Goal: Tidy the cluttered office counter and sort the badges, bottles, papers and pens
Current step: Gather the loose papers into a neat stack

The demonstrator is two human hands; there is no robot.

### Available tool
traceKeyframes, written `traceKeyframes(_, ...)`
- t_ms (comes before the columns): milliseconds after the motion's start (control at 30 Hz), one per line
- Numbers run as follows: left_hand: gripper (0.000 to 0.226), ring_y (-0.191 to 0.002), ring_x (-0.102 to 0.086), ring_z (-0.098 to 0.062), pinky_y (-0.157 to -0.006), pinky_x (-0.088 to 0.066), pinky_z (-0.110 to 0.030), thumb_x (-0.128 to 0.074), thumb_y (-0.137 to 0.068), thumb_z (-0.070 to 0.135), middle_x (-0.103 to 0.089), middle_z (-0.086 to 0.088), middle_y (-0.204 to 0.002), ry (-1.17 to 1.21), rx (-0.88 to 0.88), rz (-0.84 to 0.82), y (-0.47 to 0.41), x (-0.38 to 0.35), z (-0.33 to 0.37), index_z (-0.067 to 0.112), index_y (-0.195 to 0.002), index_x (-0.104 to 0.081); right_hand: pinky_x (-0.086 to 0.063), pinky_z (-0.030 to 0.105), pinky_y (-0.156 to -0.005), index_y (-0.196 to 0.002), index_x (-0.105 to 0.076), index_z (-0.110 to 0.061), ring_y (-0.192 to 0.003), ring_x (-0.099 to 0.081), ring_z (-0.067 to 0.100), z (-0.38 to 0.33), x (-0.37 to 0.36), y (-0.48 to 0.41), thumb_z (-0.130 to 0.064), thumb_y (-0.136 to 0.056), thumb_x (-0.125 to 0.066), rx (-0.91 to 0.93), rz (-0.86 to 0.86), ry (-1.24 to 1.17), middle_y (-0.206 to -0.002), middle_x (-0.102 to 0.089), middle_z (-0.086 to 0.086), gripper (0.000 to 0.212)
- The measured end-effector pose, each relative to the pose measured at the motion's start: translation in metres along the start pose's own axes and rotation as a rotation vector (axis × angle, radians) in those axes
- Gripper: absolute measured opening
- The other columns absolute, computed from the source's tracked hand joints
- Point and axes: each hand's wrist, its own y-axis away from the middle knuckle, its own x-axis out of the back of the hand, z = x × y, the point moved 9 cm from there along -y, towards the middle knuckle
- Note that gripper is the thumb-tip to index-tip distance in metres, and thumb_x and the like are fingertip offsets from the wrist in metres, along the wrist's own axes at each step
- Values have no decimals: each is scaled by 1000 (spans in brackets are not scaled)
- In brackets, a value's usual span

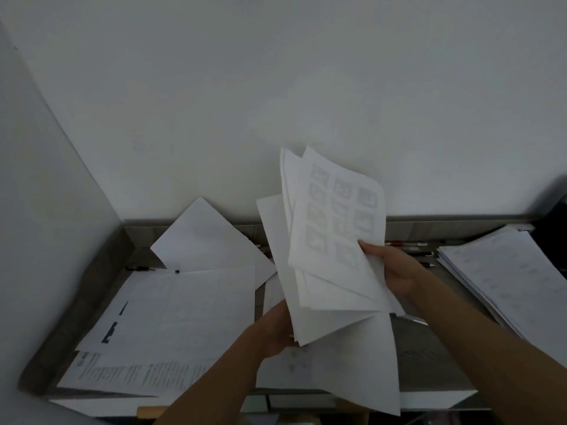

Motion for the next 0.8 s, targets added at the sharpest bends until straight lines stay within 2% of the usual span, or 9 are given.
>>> traceKeyframes(100,54,-73,-68,-28,-65,-56,-38,-93,-39,47,-72,-13,-82,127,-58,-87,0,-11,9,13,-78,-77,-59,33,-64,-116,-66,-8,-80,-73,22,-13,-12,3,-20,-82,-62,37,-35,30,-99,-74,10,35)
traceKeyframes(167,26,-71,-71,-25,-61,-59,-36,-76,-74,40,-73,-11,-82,259,-88,-90,3,-15,18,14,-75,-79,-60,33,-66,-115,-67,-8,-80,-72,22,-15,-12,5,-20,-83,-61,40,-35,32,-99,-74,10,34)
traceKeyframes(200,28,-76,-71,-26,-65,-59,-36,-62,-87,35,-74,-12,-89,307,-84,-66,0,-12,20,13,-81,-79,-60,34,-68,-113,-68,-8,-80,-72,23,-13,-9,6,-20,-84,-61,31,-31,25,-100,-73,11,33)
traceKeyframes(267,29,-93,-66,-31,-86,-53,-43,-55,-91,30,-70,-15,-106,293,-50,-34,-4,-9,20,12,-95,-78,-61,37,-72,-110,-71,-8,-81,-72,24,-5,2,9,-19,-84,-61,-1,-16,29,-101,-73,12,30)
traceKeyframes(333,26,-100,-64,-33,-95,-48,-47,-56,-92,25,-70,-16,-109,230,-76,65,-6,3,27,11,-98,-76,-59,39,-75,-112,-69,-6,-81,-72,26,7,14,13,-18,-82,-63,-47,4,29,-103,-72,14,33)
traceKeyframes(467,12,-85,-69,-31,-76,-57,-42,-61,-89,9,-72,-17,-95,28,-236,449,8,45,54,4,-95,-71,-59,44,-76,-114,-65,-4,-88,-70,32,33,43,19,-12,-85,-64,-108,108,144,-105,-72,17,31)
traceKeyframes(533,3,-84,-68,-26,-78,-56,-39,-66,-88,12,-72,-10,-90,16,-341,611,20,67,61,11,-88,-69,-57,47,-78,-118,-62,-2,-98,-67,37,52,50,19,-6,-87,-63,-147,139,235,-111,-70,20,30)
traceKeyframes(667,23,-92,-62,-25,-84,-49,-35,-61,-94,19,-65,-3,-96,-24,-366,757,28,98,48,7,-113,-64,-58,37,-58,-113,-62,-2,-86,-70,29,83,49,12,7,-84,-65,-184,145,340,-97,-73,13,31)
traceKeyframes(800,45,-113,-53,-31,-101,-40,-40,-58,-94,33,-59,-11,-121,171,-86,712,17,121,4,4,-128,-54,-57,39,-68,-113,-63,-5,-98,-68,31,97,39,7,6,-81,-67,-230,59,410,-107,-71,13,34)
